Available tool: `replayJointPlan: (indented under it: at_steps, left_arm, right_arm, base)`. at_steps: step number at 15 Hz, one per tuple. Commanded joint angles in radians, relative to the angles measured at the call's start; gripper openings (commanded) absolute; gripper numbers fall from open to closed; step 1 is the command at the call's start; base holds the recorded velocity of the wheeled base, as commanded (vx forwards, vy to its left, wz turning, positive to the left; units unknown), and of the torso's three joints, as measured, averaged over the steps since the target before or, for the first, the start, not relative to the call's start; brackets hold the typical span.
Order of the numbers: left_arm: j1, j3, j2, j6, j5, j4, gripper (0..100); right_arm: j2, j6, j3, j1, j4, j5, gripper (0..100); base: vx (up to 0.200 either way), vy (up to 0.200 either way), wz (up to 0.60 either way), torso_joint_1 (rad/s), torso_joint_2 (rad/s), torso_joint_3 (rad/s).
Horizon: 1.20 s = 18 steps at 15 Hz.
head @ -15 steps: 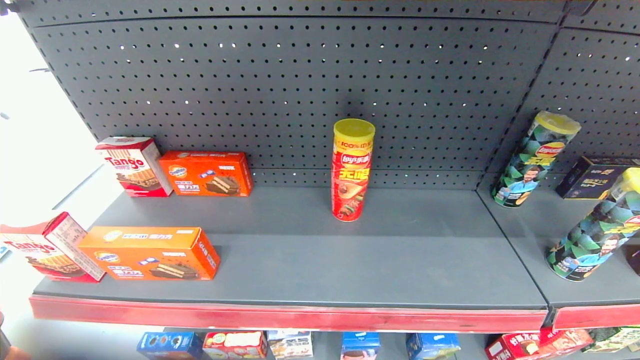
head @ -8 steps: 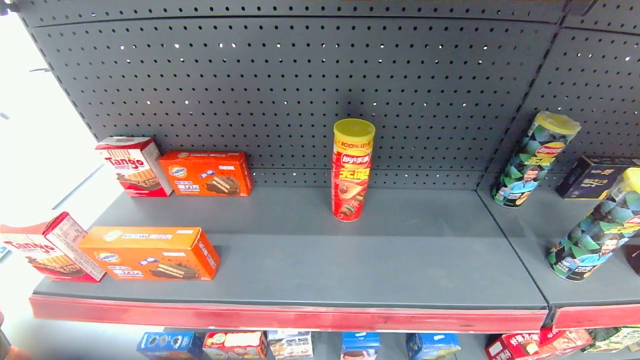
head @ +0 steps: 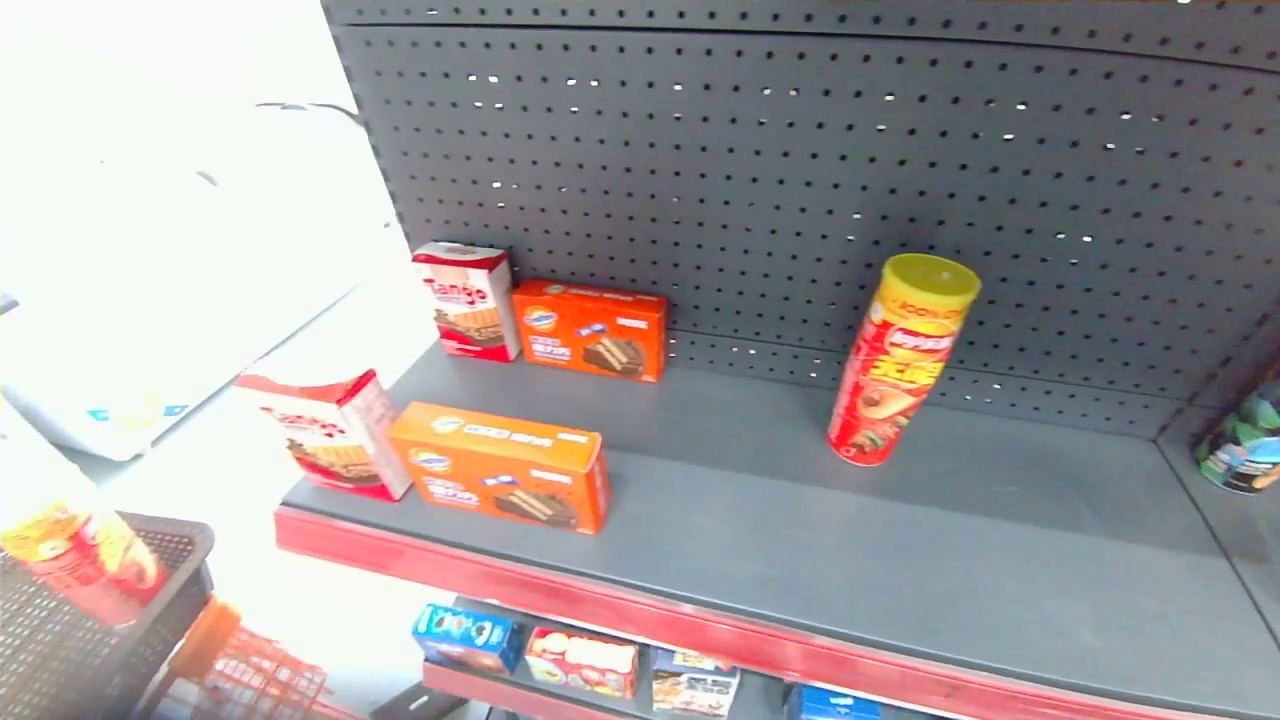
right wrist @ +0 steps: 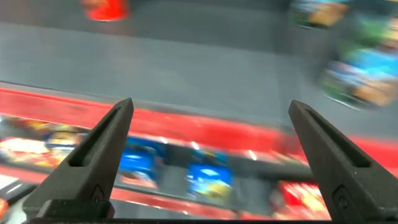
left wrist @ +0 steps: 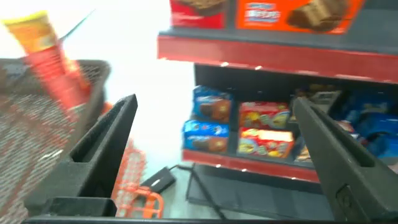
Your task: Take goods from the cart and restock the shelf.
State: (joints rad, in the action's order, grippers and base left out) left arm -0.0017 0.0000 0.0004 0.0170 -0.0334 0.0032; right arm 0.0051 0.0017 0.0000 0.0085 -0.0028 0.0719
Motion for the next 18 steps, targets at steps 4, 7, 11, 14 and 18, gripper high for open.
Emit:
replayJointPlan:
  at_steps: [4,7,11,14,18]
  left_arm:
    - [0.0,0.0,0.0,0.0,0.0,0.0,100]
    - [0.0,0.0,0.0,0.0,0.0,0.0,100]
    - [-0.001,0.0,0.0,0.015,-0.005,0.0,100]
    - [-0.001,-0.002,0.0,0.014,0.006,0.0,100]
    - [-0.008,-0.279,0.296,0.038,0.216,0.044,100]
  right_arm:
    - [0.001,0.0,0.0,0.001,0.0,0.0,100]
    - [0.001,0.001,0.0,0.001,0.0,0.0,100]
    - [0.001,0.001,0.0,0.001,0.0,0.0,100]
    - [0.001,0.001,0.0,0.001,0.0,0.0,100]
    - [0.001,0.001,0.0,0.001,0.0,0.0,100]
  base:
    - [0.0,0.0,0.6,-0.001,0.01,0.0]
    - [0.0,0.0,0.0,0.0,0.0,0.0]
    - [0.0,0.0,0.0,0.0,0.0,0.0]
    - [0.0,0.0,0.0,0.0,0.0,0.0]
    - [0.0,0.0,0.0,0.0,0.0,0.0]
